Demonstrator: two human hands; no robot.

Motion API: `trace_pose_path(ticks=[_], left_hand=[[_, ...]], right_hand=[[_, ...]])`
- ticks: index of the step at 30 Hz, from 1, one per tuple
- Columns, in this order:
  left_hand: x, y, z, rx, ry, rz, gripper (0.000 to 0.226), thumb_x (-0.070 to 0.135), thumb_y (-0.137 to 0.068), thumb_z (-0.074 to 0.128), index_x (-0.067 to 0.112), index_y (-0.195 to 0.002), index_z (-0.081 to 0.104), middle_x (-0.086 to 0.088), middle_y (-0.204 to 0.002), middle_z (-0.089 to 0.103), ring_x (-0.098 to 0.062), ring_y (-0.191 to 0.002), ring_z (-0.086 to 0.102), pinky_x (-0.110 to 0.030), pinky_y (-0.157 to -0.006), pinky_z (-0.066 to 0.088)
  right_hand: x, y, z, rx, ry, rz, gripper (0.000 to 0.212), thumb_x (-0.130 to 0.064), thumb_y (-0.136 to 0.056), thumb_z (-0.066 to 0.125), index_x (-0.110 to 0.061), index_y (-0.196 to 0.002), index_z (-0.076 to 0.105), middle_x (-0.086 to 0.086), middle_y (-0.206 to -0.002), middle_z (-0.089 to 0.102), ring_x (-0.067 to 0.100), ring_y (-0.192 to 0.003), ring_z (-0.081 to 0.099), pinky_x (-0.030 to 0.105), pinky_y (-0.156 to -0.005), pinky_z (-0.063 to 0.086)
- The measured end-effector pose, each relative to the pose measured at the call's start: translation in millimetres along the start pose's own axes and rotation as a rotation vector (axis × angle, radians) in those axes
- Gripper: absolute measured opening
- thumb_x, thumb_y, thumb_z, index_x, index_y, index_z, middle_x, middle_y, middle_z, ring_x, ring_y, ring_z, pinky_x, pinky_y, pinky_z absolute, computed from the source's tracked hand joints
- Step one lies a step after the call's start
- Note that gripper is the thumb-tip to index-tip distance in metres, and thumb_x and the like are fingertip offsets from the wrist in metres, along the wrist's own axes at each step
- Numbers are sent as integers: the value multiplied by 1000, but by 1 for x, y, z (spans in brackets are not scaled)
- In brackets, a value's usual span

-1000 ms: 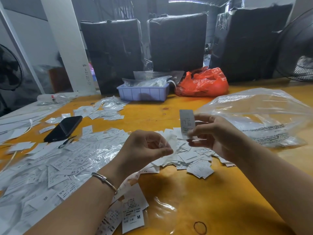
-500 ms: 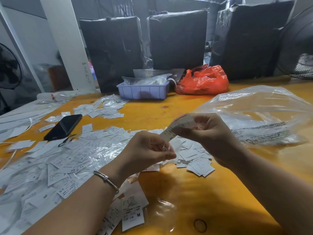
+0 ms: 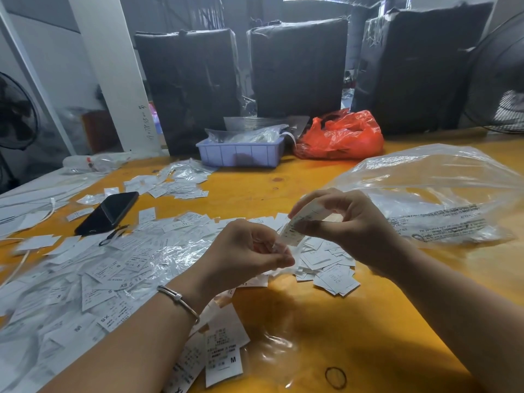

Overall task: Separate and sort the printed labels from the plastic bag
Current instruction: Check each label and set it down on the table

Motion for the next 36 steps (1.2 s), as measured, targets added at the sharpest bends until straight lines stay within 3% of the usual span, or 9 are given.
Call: trace_pose_path(ticks=[6, 10, 14, 16, 19, 22, 26, 32, 36], left_hand=[[1, -1, 1, -23, -18, 6, 6, 13, -74, 82, 11, -77, 77, 0, -70, 74, -6, -63, 67, -18, -60, 51], [2, -1, 2, -32, -17, 15, 5, 13, -74, 82, 11, -75, 77, -2, -69, 73, -13, -64, 67, -31, -61, 53], [0, -1, 0, -5, 2, -2, 11, 12, -75, 81, 3, -75, 76, -8, -73, 75, -16, -65, 69, -28, -61, 54], [-1, -1, -1, 5, 22, -24, 9, 12, -75, 81, 5, -75, 76, -8, -76, 75, -20, -68, 71, -31, -63, 57], [-2, -1, -2, 14, 86, -56, 10, 12, -75, 80, 4, -80, 77, -9, -75, 75, -29, -71, 71, -37, -68, 57], [-3, -2, -3, 3, 153, -101, 9, 12, -75, 80, 8, -83, 77, -8, -81, 76, -32, -78, 70, -35, -72, 57], [-4, -2, -3, -16, 180, -139, 10, 12, -76, 79, 9, -86, 77, -7, -83, 76, -30, -80, 71, -28, -71, 57], [-4, -1, -2, -22, 195, -147, 15, 8, -77, 78, 9, -92, 77, -8, -85, 76, -34, -81, 70, -34, -75, 57], [-3, -2, -3, -16, 184, -150, 19, 8, -77, 77, 5, -96, 76, -6, -88, 77, -21, -84, 73, -24, -73, 59]], right_hand=[[2, 0, 2, -91, 137, 14, 8, -10, -76, 76, -13, -83, 76, -4, -95, 70, 16, -96, 55, 35, -82, 46], [4, 1, 10, -122, 249, -19, 13, -15, -75, 78, -13, -88, 76, -8, -93, 69, 10, -95, 55, 28, -82, 42], [3, -1, 3, 4, 200, -54, 15, -11, -78, 74, -16, -92, 74, -6, -91, 71, 7, -89, 61, 34, -84, 47], [2, -1, -3, 86, 194, -86, 10, -8, -79, 72, -16, -85, 73, -4, -85, 72, 6, -81, 62, 36, -81, 49], [0, 0, -4, 124, 204, -128, 11, -6, -78, 74, -16, -81, 73, -3, -79, 72, 6, -75, 63, 31, -77, 52], [-1, 1, -3, 144, 203, -169, 12, -6, -74, 77, -12, -83, 72, -3, -79, 71, 6, -74, 64, 25, -74, 54], [0, 2, 0, 141, 204, -171, 6, -8, -75, 77, -11, -78, 72, -2, -77, 72, 5, -74, 64, 26, -74, 54], [0, 4, -1, 211, 205, -135, 18, -14, -75, 78, -21, -91, 72, -9, -81, 72, 1, -78, 64, 23, -77, 50], [0, 5, 5, 189, 220, -141, 13, -9, -77, 76, -18, -86, 77, -10, -79, 72, 2, -76, 64, 28, -75, 51]])
Point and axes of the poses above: each hand's wrist, its own y-axis away from the middle knuckle, its own z-axis out of the palm, x = y × z, the point moved 4 cm from there along -y, towards the middle knuckle
